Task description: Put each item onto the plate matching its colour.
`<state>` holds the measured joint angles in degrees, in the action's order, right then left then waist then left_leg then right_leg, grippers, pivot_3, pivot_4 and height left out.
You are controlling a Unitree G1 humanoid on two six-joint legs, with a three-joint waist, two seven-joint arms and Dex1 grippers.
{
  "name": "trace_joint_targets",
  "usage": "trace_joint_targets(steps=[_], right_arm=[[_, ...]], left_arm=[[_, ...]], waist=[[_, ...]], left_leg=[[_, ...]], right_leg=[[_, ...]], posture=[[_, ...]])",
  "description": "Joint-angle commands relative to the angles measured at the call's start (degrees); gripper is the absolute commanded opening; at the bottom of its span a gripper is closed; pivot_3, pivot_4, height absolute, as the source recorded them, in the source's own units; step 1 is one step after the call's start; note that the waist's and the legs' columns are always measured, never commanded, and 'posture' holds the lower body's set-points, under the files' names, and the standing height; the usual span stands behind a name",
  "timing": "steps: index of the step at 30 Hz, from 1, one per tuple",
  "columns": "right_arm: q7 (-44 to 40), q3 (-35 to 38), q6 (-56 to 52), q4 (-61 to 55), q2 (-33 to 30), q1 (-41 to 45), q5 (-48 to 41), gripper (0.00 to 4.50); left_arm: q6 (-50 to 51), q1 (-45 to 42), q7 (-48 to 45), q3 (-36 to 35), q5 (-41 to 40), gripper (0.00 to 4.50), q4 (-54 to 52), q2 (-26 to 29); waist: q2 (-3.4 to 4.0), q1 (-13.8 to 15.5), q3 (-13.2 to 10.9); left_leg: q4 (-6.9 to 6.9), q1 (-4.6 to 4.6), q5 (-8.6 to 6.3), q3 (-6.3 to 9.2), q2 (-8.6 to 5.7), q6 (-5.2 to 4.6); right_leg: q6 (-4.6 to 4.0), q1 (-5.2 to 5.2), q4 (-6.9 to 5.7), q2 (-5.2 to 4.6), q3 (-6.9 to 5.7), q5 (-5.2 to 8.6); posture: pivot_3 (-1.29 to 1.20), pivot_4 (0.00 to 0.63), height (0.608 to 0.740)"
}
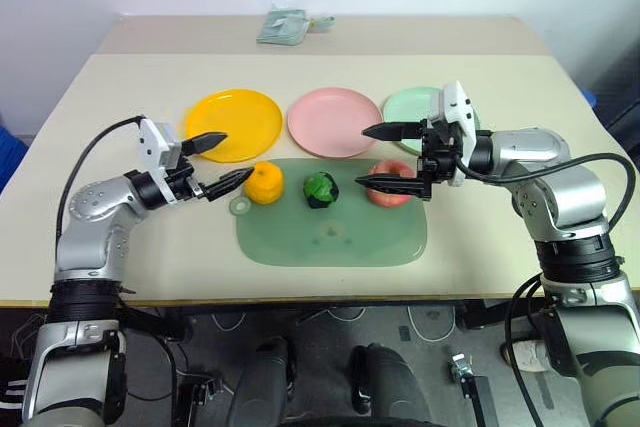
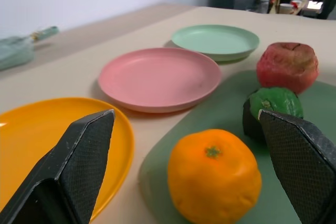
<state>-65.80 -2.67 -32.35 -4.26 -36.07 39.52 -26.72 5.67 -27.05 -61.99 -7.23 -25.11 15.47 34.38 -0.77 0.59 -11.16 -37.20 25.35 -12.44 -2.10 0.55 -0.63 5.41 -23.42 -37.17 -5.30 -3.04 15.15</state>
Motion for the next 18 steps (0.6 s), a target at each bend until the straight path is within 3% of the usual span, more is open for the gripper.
trace_joint_targets(steps=[1, 6, 18], right_arm=[[2.39, 2.40, -6.52, -6.49, -1.65, -0.56, -4.15, 4.42], [4.95, 3.38, -12.23, -11.70, -2.75, -1.63, -7.70, 4.42], [8.95, 2.50, -10.48, -12.63, -0.79, -2.28, -7.86, 4.42]], left_arm=[[-0.52, -2.56, -2.94, 1.78, 0.93, 4.50, 2.12, -0.31], [0.23, -6.62, -6.39, 3.56, 1.81, 4.50, 9.05, -0.84], [-7.31, -11.31, -8.78, 8.00, 9.23, 4.50, 21.77, -4.77]], waist=[[0.00, 0.05, 0.00], [-0.01, 0.18, 0.01], [-0.01, 0.08, 0.01]], left_leg=[[0.00, 0.00, 0.00, 0.00, 0.00, 0.00], [-0.04, 0.02, 0.00, 0.01, -0.02, 0.00], [-0.04, 0.03, 0.00, 0.02, -0.03, -0.01]], right_leg=[[0.00, 0.00, 0.00, 0.00, 0.00, 0.00], [0.00, 0.00, 0.00, -0.03, 0.00, 0.00], [0.01, -0.01, -0.01, -0.01, -0.01, 0.00]], posture=[[0.00, 0.150, 0.740], [0.00, 0.150, 0.740], [0.00, 0.150, 0.740]])
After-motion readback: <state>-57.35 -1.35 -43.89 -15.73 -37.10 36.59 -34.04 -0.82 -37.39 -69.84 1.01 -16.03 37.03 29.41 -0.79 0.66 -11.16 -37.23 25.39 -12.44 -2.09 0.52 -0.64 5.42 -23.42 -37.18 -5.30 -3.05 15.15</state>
